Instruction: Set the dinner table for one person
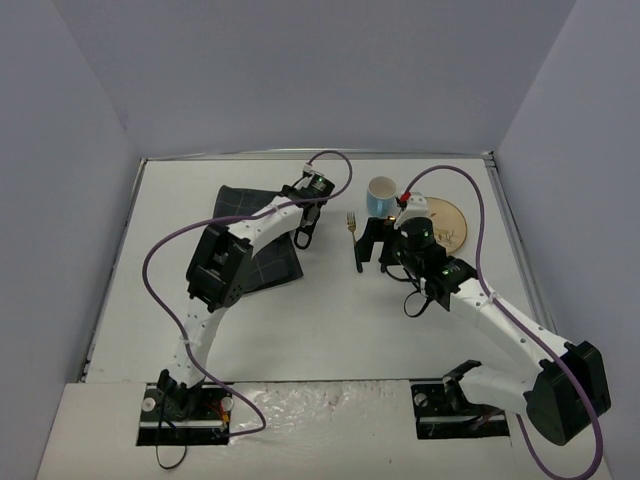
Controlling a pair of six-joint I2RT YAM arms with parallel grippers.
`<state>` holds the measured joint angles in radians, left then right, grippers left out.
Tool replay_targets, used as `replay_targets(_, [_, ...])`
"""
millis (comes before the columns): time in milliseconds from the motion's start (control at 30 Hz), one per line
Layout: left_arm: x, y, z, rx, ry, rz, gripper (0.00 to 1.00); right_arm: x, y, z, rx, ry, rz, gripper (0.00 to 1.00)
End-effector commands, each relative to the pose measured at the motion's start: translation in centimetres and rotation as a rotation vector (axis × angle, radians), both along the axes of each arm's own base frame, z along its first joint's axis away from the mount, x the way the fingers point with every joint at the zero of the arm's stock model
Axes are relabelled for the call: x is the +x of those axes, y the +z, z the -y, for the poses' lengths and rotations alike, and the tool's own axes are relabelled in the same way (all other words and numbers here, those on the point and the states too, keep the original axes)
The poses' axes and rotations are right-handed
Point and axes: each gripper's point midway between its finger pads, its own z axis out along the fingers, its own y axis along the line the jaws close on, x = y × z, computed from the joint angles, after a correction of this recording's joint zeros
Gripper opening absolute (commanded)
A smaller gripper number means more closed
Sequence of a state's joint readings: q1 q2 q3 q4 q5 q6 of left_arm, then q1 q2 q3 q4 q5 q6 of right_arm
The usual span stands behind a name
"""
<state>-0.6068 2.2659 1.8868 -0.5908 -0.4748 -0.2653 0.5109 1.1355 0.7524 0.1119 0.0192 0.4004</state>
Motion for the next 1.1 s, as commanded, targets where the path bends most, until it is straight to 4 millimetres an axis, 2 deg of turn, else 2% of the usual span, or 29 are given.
replay_targets(0, [1.2, 3.4, -1.2, 0.082, 0.015, 0.073, 0.54, 0.5, 1.6, -0.1, 0.036, -0.003, 0.056, 1.00])
replay_targets(233, [1.5, 3.2, -1.6, 0.159, 0.020, 0.085, 0.46, 0.4, 1.6, 0.0, 0.038, -0.004, 0.060, 1.00])
replay_targets(267, [1.5, 3.3, -1.7, 0.167, 0.021, 0.086, 0.42, 0.4, 1.6, 0.0, 0.039, -0.004, 0.059, 1.00])
replay_targets(300, [1.5, 3.0, -1.7, 0.171, 0.024, 0.084, 0.31, 0.4, 1.6, 0.0, 0.040, -0.004, 0.058, 1.00])
replay_targets(433, [1.5, 3.8, -1.7, 0.168, 0.023, 0.094, 0.01, 0.3, 1.6, 0.0, 0.042, -0.004, 0.060, 1.00])
replay_targets(533, [1.3, 6.3, -1.9, 0.143, 0.024, 0.130, 0.00, 0.7, 1.9, -0.3, 0.020, 0.015, 0.068, 0.99])
replay_targets(633, [0.8, 9.9, -2.3, 0.110, 0.020, 0.176, 0.00, 1.1, 1.7, -1.6, 0.021, 0.070, 0.049, 0.98])
replay_targets(667, [0.5, 11.2, -2.7, 0.105, 0.018, 0.191, 0.00, 1.5, 2.3, -2.7, 0.033, 0.099, 0.059, 0.98])
replay_targets(767, [-0.4, 14.8, -4.6, 0.069, 0.033, 0.226, 0.00, 2.7, 1.2, -5.3, 0.011, 0.160, 0.036, 0.96])
replay_targets(967, [-2.0, 16.8, -9.5, 0.012, 0.097, 0.219, 0.00, 5.2, -0.4, -11.3, 0.014, 0.274, 0.029, 0.91])
replay_targets(1067, [-2.8, 16.3, -11.6, -0.022, 0.126, 0.198, 0.00, 6.5, -2.1, -13.7, -0.008, 0.304, 0.017, 0.90])
